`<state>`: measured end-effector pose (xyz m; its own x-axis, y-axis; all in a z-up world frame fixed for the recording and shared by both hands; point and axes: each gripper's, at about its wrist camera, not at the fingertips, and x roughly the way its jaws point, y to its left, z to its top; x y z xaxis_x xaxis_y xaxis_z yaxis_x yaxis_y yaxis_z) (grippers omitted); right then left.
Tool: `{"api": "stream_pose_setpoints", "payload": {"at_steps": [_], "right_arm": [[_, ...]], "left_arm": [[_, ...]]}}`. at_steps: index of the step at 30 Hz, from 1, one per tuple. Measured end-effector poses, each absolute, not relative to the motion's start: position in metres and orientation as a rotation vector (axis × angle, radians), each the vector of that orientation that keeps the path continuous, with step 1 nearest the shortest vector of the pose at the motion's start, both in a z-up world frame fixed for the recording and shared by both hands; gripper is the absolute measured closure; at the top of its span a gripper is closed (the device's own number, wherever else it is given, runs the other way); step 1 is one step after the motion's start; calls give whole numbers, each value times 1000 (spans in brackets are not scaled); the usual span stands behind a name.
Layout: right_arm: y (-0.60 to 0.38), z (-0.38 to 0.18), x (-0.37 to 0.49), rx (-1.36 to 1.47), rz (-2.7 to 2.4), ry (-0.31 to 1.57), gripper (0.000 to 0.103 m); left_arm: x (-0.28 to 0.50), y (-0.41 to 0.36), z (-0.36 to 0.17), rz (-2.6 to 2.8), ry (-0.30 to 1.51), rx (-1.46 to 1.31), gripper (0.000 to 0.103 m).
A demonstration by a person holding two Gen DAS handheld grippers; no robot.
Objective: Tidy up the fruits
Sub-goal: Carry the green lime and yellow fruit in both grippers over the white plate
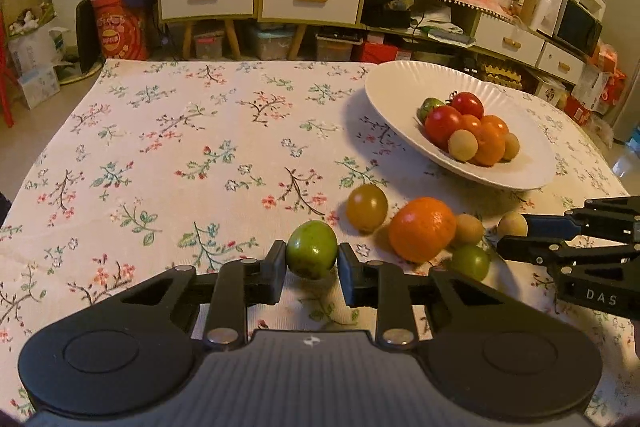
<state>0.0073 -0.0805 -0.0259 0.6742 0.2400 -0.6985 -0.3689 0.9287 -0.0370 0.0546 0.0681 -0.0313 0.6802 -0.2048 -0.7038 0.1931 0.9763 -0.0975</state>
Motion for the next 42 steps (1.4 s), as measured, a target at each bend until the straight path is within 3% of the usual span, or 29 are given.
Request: {"api": "stream_pose_setpoints", "payload": {"at_steps": [23,42], "right_arm": [[-93,10,-10,-143,356,755,79],[-136,13,28,-105,216,693,79]], "left_arm": [[25,40,0,-284,763,-77,78],[57,-11,8,-349,678,-13,78]]}}
